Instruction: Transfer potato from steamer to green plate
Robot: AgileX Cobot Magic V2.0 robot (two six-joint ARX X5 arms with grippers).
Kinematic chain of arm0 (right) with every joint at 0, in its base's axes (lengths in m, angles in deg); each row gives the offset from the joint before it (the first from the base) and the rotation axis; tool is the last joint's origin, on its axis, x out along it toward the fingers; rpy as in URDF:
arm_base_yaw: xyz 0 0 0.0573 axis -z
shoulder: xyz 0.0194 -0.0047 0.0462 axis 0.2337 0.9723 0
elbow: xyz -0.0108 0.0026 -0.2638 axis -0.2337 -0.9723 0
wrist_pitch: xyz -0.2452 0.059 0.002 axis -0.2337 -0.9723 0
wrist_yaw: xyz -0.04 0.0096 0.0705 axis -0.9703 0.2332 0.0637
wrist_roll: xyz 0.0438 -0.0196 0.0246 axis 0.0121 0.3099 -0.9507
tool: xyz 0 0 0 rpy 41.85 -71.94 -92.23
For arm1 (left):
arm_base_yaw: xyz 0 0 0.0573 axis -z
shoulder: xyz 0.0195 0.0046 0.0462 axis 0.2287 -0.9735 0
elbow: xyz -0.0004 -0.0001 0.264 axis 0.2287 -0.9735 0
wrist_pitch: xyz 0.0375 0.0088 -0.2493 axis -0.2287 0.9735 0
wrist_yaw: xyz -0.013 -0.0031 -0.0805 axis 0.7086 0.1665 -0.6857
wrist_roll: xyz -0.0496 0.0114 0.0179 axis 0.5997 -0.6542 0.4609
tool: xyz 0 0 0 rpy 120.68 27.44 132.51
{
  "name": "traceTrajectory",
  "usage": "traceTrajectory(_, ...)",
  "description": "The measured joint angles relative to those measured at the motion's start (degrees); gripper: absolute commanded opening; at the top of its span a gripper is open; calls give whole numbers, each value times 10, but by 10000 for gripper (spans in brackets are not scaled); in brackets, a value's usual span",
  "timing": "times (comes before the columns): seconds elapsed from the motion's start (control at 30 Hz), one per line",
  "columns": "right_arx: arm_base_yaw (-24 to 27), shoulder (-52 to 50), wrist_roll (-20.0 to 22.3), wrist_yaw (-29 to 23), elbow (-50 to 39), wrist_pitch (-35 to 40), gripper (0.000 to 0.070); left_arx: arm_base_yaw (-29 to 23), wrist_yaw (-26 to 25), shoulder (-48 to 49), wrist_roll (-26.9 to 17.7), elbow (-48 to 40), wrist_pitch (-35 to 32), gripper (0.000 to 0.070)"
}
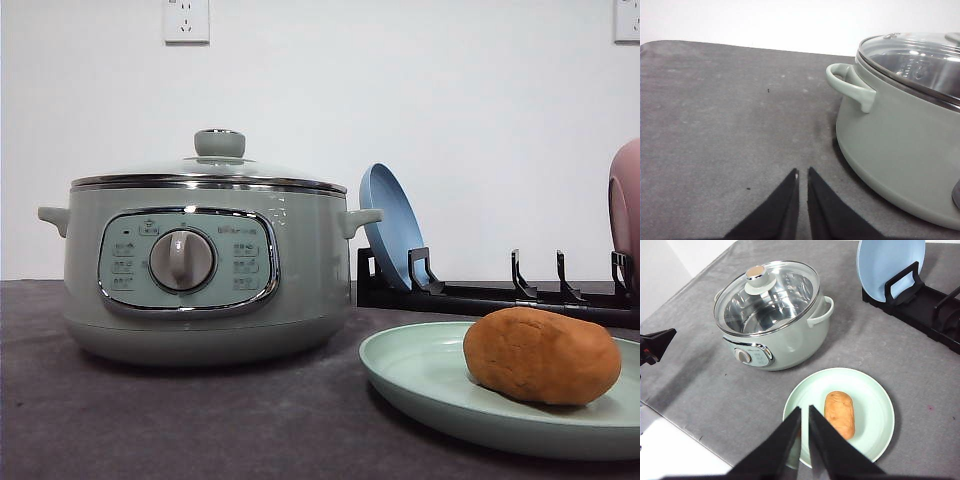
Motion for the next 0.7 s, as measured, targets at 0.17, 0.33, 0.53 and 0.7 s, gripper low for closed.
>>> traceTrajectory(0.17,0,0,0,0,0,0,14,0,0,0,0,0,0,25)
traceTrajectory(0.33,0,0,0,0,0,0,14,0,0,0,0,0,0,25)
traceTrajectory(0.53,0,0,0,0,0,0,14,0,0,0,0,0,0,25)
traceTrajectory(0.7,14,-1,0,0,0,2,14,0,0,0,0,0,0,25)
